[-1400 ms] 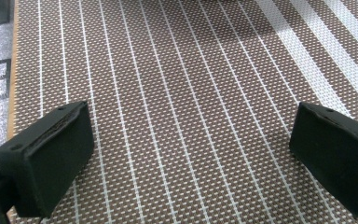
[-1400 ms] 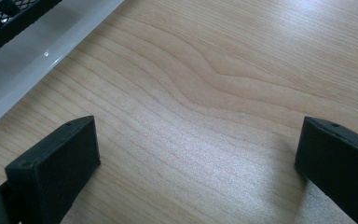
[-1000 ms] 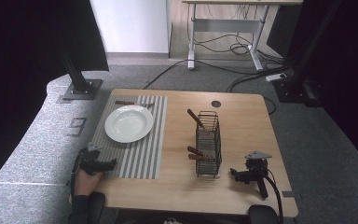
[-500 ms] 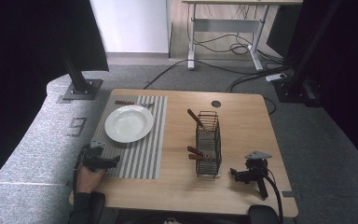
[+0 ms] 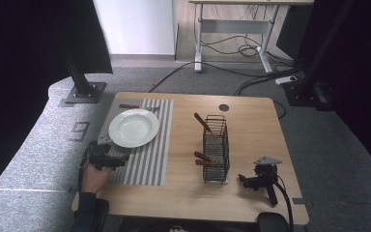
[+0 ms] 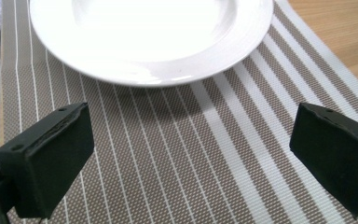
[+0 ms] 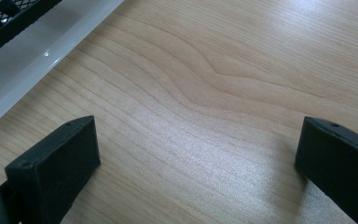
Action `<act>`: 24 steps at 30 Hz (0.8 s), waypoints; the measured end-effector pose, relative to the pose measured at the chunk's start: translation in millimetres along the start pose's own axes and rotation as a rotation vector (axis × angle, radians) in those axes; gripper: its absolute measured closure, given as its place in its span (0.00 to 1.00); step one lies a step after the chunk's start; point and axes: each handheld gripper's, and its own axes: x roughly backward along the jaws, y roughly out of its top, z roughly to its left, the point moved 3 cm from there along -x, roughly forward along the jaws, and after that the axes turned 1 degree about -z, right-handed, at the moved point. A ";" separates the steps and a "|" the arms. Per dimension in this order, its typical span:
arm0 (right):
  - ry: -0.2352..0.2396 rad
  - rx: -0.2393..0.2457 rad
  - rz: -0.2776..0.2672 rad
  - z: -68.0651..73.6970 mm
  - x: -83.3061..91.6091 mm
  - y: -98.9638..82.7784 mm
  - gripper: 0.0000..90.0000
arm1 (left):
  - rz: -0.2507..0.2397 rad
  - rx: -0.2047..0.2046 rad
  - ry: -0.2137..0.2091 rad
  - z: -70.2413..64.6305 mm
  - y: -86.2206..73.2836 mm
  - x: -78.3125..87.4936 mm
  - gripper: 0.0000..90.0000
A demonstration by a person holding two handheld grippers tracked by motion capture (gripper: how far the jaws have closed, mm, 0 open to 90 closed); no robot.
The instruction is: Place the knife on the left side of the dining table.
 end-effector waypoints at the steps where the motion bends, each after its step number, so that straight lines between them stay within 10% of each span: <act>1: 0.000 0.000 0.000 0.0 0.0 0.0 0.00 | -0.001 -0.001 0.000 -0.7 1.7 0.3 0.00; 24: 0.000 0.000 0.000 0.0 0.0 0.0 0.00 | -0.023 -0.048 -0.043 -30.0 61.2 7.6 0.00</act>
